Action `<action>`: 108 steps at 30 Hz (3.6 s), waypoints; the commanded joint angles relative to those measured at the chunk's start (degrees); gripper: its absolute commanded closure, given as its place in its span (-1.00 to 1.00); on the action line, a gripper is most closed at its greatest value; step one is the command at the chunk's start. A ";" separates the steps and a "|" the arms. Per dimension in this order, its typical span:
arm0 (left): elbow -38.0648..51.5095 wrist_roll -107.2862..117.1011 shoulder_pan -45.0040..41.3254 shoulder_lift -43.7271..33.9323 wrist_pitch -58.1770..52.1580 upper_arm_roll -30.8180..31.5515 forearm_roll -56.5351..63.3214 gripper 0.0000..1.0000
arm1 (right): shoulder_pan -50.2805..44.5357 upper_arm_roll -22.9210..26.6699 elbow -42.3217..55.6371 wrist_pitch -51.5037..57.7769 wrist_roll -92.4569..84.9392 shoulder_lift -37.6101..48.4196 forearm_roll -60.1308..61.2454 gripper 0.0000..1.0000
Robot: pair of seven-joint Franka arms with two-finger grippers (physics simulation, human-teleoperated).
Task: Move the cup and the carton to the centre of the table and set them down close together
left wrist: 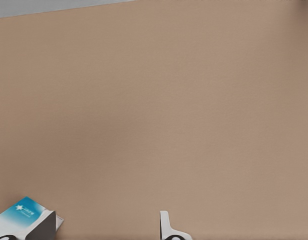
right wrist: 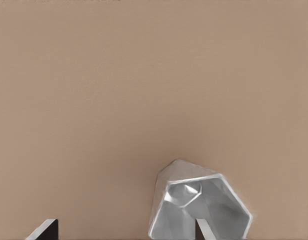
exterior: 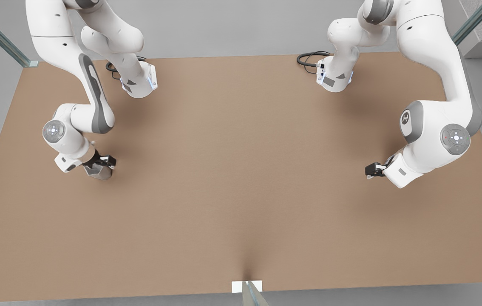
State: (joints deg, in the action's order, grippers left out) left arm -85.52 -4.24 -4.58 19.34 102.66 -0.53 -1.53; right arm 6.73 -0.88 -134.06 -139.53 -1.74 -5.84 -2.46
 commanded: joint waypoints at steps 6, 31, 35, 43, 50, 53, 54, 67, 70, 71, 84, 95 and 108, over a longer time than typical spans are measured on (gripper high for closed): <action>0.00 -0.07 0.01 0.17 0.00 0.00 -0.05 -1.00 | 0.39 0.00 0.29 -1.71 -1.07 -2.95 0.00 -1.00; 0.00 0.20 0.45 0.09 -0.09 -0.18 0.03 -1.00 | 2.76 0.09 0.29 -1.80 -1.16 -8.75 -0.70 0.57; 0.00 0.29 0.45 -0.53 -0.18 -0.18 0.12 -1.00 | 2.76 0.00 0.46 -1.71 -1.25 -8.66 -1.58 0.57; -0.09 1.34 0.45 -1.23 -0.18 -0.18 0.30 -1.00 | -1.54 -0.09 11.97 12.61 -0.81 -8.31 -1.67 0.57; -0.35 2.83 0.36 -1.23 -0.26 -0.18 0.30 -1.00 | -20.08 0.00 33.68 26.41 12.20 -12.00 -0.09 0.57; -0.61 4.85 0.36 -1.23 -0.26 -0.88 0.39 -1.00 | -28.09 0.09 45.20 29.14 24.50 -19.03 2.64 0.57; -0.61 7.93 0.36 -1.14 -0.26 -0.88 0.30 -1.00 | -30.63 0.09 48.89 29.14 28.63 -21.84 4.22 0.57; -8.52 35.10 13.28 -2.55 0.00 -6.32 0.30 -1.00 | -48.92 3.25 81.76 23.51 62.39 -50.76 3.78 0.57; -9.67 33.42 13.28 -1.94 0.18 -10.10 0.12 -1.00 | -47.51 4.39 84.14 20.35 59.22 -53.04 3.78 0.57; -10.37 30.17 13.37 -1.76 0.18 -11.51 -0.05 -1.00 | -47.51 4.57 85.19 19.91 58.34 -54.10 3.78 0.57; -13.97 28.76 14.86 -0.18 0.97 -12.13 -3.39 -1.00 | -49.27 4.92 84.58 15.69 58.70 -57.44 3.69 0.13; -14.85 28.32 15.74 2.72 1.41 -12.22 -4.19 -0.64 | -49.45 5.19 84.66 16.92 53.86 -56.65 3.43 -1.00; -14.85 27.36 15.74 3.87 1.32 -12.13 -4.18 -0.18 | -48.83 4.92 87.04 25.18 53.16 -52.97 6.68 -1.00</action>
State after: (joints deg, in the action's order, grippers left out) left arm -100.37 23.14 11.16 23.20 103.99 -12.65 -5.95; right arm -41.42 4.21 -47.19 -112.52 47.41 -56.85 4.52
